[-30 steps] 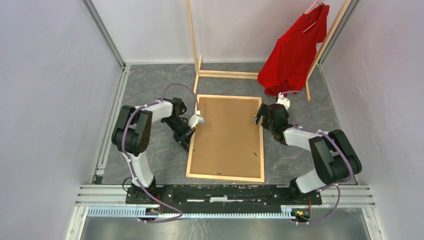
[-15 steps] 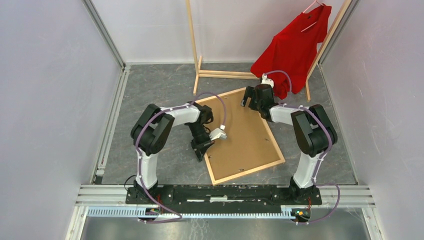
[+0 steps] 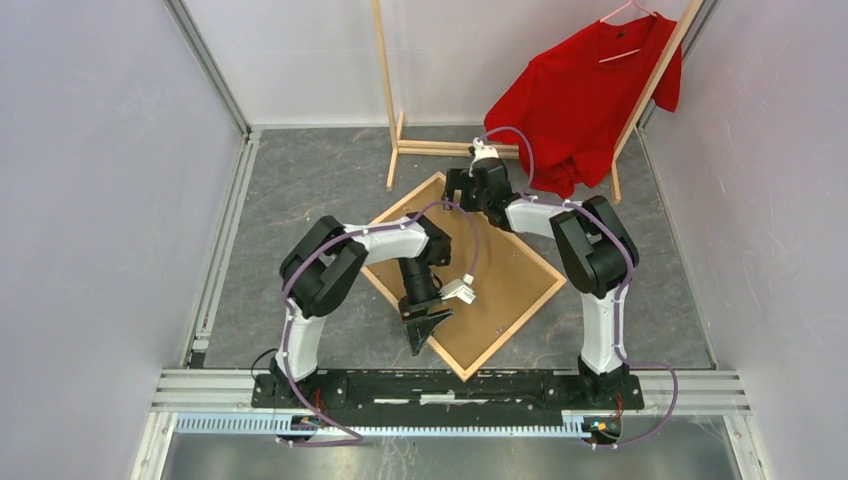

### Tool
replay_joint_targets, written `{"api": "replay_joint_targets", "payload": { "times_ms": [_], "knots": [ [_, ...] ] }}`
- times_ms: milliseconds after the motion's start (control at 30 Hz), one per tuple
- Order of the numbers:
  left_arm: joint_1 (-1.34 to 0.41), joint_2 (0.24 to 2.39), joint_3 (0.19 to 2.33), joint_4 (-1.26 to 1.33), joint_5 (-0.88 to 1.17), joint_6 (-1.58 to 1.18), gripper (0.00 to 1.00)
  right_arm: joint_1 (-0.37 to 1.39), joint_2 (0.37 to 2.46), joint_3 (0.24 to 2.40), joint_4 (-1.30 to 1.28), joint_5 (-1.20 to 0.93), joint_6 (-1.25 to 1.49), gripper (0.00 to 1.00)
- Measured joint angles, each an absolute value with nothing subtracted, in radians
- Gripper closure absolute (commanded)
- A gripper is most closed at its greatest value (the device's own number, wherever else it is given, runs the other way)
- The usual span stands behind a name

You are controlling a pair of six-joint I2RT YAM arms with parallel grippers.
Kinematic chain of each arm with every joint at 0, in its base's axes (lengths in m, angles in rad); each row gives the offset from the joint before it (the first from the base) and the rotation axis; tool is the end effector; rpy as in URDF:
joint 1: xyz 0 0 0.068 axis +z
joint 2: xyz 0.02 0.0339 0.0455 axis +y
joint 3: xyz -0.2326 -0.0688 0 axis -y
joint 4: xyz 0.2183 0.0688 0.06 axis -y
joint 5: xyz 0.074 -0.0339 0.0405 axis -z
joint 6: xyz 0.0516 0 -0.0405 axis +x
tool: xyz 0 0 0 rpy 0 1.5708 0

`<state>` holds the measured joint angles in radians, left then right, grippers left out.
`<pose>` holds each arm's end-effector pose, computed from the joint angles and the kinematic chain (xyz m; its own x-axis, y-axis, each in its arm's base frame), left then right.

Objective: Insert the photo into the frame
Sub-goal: Adjust the photo frame at the center of the board.

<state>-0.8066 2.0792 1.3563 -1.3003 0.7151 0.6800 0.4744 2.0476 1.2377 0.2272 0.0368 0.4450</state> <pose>0.1743 -0.2308 0.1157 -0.2659 0.9635 -0.0309 0.6610 0.1589 -0.7334 0.3794 0.1927 0.1343 -0.6266 0.1618 -0.7624 -0.1767 0.9233 0.3411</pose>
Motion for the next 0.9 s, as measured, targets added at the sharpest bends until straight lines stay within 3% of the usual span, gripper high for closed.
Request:
{"api": "replay_joint_targets", "payload": {
  "times_ms": [233, 400, 467, 633, 767, 900],
  "knots": [
    [-0.767, 1.921, 1.314, -1.253, 0.676, 0.709, 0.00, 0.549, 2.065, 1.304, 0.168, -0.010, 0.413, 0.02],
    [-0.585, 1.869, 1.425, -1.250, 0.632, 0.753, 0.00, 0.583, 1.990, 1.277, 0.080, 0.046, 0.384, 0.02],
    [-0.452, 1.860, 1.520, -1.245, 0.621, 0.763, 0.01, 0.587, 1.902, 1.229, 0.051, 0.089, 0.380, 0.02],
    [-0.126, 1.861, 1.649, -1.149, 0.551, 0.756, 0.13, 0.582, 1.645, 1.105, 0.002, 0.169, 0.381, 0.02],
    [0.040, 1.916, 1.650, -1.059, 0.477, 0.718, 0.17, 0.579, 1.432, 0.939, -0.053, 0.194, 0.412, 0.02],
    [0.100, 1.970, 1.596, -0.982, 0.441, 0.678, 0.19, 0.579, 1.223, 0.734, -0.159, 0.204, 0.457, 0.02]
  ]
}}
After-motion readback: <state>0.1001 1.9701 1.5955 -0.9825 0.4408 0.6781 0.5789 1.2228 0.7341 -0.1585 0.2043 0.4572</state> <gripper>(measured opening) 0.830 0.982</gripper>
